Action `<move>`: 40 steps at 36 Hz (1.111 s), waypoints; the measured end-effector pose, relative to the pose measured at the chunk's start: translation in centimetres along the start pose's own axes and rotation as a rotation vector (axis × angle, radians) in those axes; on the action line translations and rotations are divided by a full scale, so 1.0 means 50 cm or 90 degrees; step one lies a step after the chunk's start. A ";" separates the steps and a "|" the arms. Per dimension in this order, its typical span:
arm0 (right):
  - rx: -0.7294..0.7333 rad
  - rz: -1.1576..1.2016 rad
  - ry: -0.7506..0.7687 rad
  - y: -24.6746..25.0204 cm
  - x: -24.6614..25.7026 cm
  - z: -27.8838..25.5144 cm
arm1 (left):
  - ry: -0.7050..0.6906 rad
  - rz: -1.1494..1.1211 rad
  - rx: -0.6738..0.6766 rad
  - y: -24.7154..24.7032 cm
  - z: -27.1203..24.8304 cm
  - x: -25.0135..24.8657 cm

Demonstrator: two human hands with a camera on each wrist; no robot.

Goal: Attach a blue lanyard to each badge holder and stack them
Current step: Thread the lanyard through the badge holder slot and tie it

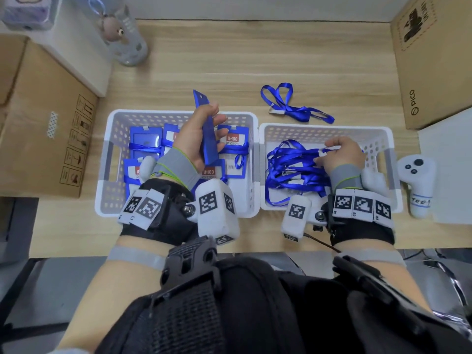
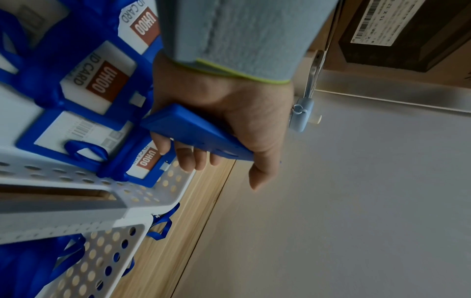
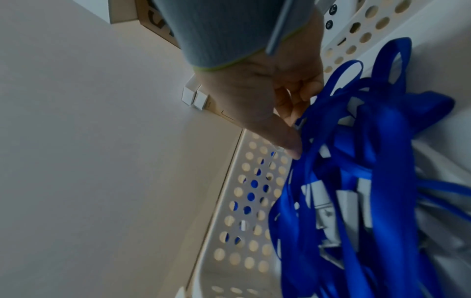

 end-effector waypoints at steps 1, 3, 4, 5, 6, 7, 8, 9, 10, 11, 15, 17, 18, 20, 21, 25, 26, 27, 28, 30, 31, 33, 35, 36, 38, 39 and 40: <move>0.002 0.009 -0.002 0.003 0.002 -0.001 | -0.001 0.003 -0.002 0.001 -0.001 -0.001; 0.014 0.031 0.006 0.008 0.010 -0.002 | 0.000 0.009 -0.003 0.006 0.000 -0.001; 0.020 0.042 0.013 0.011 0.014 -0.003 | 0.001 0.013 -0.002 0.007 0.000 0.000; 0.022 0.054 0.026 0.014 0.021 -0.006 | 0.001 0.017 0.002 0.007 0.001 0.001; 0.022 0.066 0.048 0.018 0.029 -0.008 | -0.001 0.018 0.005 0.007 0.001 0.000; 0.023 0.081 0.073 0.019 0.038 -0.011 | -0.003 0.021 0.006 0.008 -0.001 0.000; 0.023 0.096 0.101 0.022 0.049 -0.015 | -0.004 0.026 0.006 0.008 -0.001 -0.001; 0.029 0.111 0.126 0.022 0.060 -0.020 | -0.006 0.034 0.006 0.008 -0.001 -0.002; 0.038 0.132 0.150 0.022 0.072 -0.026 | -0.010 0.048 0.009 0.007 -0.001 -0.003; 0.049 0.161 0.171 0.020 0.085 -0.034 | -0.018 0.068 0.012 0.004 -0.002 -0.005; 0.109 0.205 0.259 0.009 0.150 -0.062 | -0.062 0.151 0.050 -0.015 -0.004 -0.017; 0.170 0.244 0.295 -0.008 0.185 -0.081 | -0.070 0.208 0.073 -0.024 -0.003 -0.018; 0.196 0.254 0.303 -0.019 0.199 -0.089 | -0.073 0.227 0.082 -0.028 -0.003 -0.017; 0.228 0.251 0.312 -0.040 0.220 -0.101 | -0.078 0.258 0.100 -0.037 -0.004 -0.017; 0.240 0.242 0.320 -0.050 0.228 -0.107 | -0.081 0.278 0.111 -0.042 -0.005 -0.016; 0.296 0.173 0.357 -0.090 0.257 -0.134 | -0.107 0.355 0.138 -0.056 -0.008 -0.022; 0.306 0.149 0.365 -0.098 0.263 -0.141 | -0.116 0.374 0.138 -0.057 -0.008 -0.026; 0.312 0.130 0.367 -0.105 0.266 -0.144 | -0.126 0.392 0.142 -0.060 -0.008 -0.029; 0.319 0.120 0.362 -0.112 0.268 -0.145 | -0.138 0.410 0.145 -0.063 -0.007 -0.032; 0.333 0.126 0.342 -0.121 0.269 -0.148 | -0.158 0.445 0.156 -0.071 -0.010 -0.039; 0.339 0.133 0.332 -0.125 0.269 -0.148 | -0.167 0.457 0.164 -0.075 -0.011 -0.041; 0.345 0.141 0.324 -0.130 0.270 -0.150 | -0.181 0.475 0.168 -0.080 -0.016 -0.046; 0.351 0.148 0.319 -0.133 0.270 -0.150 | -0.191 0.506 0.156 -0.079 -0.020 -0.051; 0.357 0.156 0.317 -0.136 0.270 -0.150 | -0.197 0.528 0.147 -0.077 -0.020 -0.053; 0.375 0.179 0.312 -0.139 0.270 -0.149 | -0.209 0.574 0.131 -0.075 -0.023 -0.060; 0.385 0.192 0.310 -0.140 0.270 -0.149 | -0.214 0.589 0.125 -0.075 -0.025 -0.063; 0.393 0.201 0.308 -0.141 0.269 -0.150 | -0.216 0.601 0.119 -0.074 -0.026 -0.065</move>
Point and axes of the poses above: each hand's wrist, its own z-axis towards the middle knuckle, its own y-axis out of the back of the hand, x = y × z, the point moved 8 cm from there along z, towards the middle knuckle, and after that the axes turned 10 degrees about x, right-handed, at the moved point
